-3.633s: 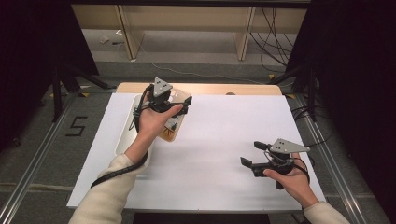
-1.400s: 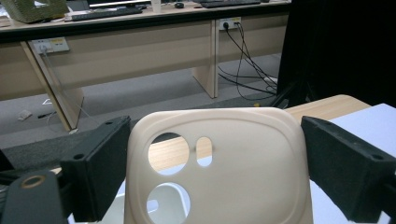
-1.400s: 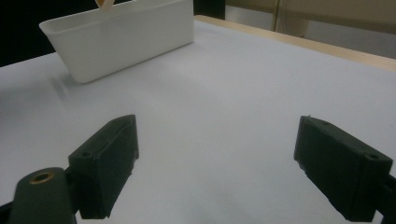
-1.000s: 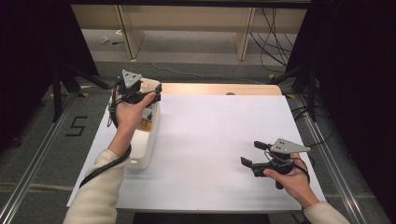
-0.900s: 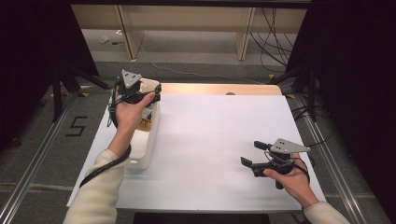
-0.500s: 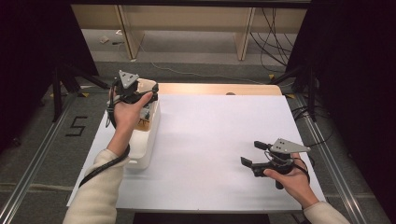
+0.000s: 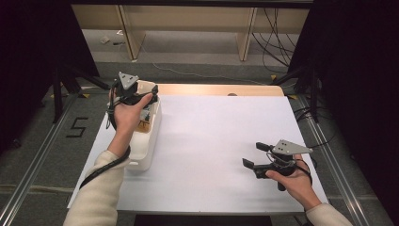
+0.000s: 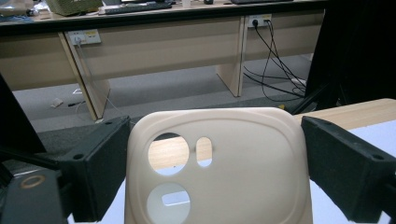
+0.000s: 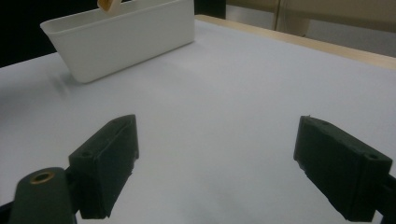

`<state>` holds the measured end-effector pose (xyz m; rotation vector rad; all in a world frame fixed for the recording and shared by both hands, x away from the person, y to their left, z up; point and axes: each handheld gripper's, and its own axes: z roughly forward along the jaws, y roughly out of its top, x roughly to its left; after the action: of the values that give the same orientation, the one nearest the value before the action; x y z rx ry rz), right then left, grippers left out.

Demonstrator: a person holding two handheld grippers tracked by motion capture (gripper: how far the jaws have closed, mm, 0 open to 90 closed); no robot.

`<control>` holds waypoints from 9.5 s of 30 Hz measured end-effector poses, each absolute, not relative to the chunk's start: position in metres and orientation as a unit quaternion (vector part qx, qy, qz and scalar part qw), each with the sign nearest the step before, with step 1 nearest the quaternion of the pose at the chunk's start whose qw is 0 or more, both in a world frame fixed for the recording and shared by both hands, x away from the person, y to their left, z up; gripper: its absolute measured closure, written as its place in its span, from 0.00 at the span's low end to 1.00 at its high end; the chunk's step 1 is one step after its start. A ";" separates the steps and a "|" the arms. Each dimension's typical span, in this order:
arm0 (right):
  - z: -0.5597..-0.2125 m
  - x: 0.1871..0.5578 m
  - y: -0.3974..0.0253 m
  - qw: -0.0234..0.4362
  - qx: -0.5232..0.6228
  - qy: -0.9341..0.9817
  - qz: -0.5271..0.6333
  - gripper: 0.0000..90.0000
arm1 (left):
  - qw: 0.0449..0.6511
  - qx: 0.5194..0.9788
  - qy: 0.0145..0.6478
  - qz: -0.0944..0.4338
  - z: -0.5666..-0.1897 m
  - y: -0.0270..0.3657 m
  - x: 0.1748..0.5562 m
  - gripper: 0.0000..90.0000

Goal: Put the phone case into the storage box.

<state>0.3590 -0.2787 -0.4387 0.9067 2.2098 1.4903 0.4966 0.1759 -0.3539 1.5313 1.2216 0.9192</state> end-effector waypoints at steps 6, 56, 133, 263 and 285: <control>-0.439 0.359 -0.279 0.162 0.318 0.775 0.522 0.16 | 0.468 0.624 0.500 0.377 -0.355 0.177 0.497 0.12; -0.439 0.359 -0.278 0.162 0.317 0.775 0.523 0.17 | 0.459 0.626 0.507 0.374 -0.366 0.182 0.504 0.12; -0.440 0.360 -0.279 0.160 0.321 0.775 0.520 0.17 | 0.445 0.632 0.529 0.351 -0.378 0.180 0.540 0.12; -0.441 0.360 -0.280 0.156 0.320 0.776 0.521 0.17 | 0.421 0.640 0.545 0.340 -0.387 0.180 0.589 0.12; -0.441 0.360 -0.280 0.154 0.320 0.776 0.521 0.17 | 0.412 0.648 0.546 0.333 -0.393 0.178 0.593 0.12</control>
<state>0.3602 -0.2798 -0.4410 0.9164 2.2252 1.4930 0.5933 0.1775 -0.3926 1.6307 1.3739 0.8384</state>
